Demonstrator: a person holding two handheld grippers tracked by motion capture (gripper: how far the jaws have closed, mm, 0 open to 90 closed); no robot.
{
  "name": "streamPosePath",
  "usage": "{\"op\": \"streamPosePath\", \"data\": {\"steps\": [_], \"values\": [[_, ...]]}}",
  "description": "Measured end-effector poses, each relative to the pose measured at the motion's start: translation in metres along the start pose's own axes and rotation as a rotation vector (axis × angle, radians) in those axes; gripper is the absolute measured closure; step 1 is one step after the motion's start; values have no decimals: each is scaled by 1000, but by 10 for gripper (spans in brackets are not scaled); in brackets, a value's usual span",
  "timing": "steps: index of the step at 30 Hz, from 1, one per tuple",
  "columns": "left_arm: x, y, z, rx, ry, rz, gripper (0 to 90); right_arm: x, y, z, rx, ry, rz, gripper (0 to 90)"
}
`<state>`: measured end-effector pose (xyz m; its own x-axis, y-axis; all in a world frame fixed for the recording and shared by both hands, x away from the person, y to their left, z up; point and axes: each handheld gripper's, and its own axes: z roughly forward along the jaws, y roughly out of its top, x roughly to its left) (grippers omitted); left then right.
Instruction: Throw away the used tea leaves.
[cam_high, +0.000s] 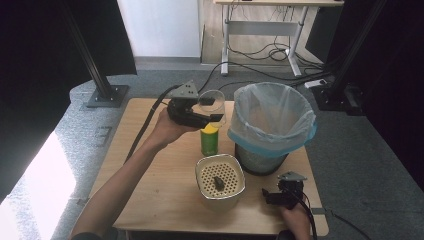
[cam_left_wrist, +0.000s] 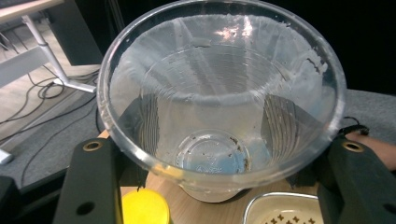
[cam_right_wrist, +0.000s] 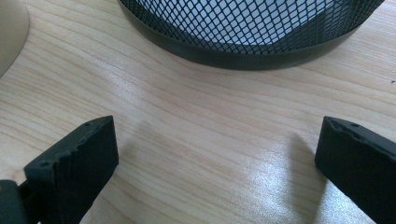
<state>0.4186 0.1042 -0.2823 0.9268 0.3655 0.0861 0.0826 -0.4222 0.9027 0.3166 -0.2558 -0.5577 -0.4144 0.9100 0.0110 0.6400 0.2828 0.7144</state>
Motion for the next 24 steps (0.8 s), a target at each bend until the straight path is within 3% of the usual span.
{"op": "streamPosePath", "data": {"steps": [13,24], "values": [[5,39,15,20,-22,16,372,0,0,0,0,1,-2,0],[4,69,42,27,-35,27,372,0,0,0,-1,0,2,0]]}}
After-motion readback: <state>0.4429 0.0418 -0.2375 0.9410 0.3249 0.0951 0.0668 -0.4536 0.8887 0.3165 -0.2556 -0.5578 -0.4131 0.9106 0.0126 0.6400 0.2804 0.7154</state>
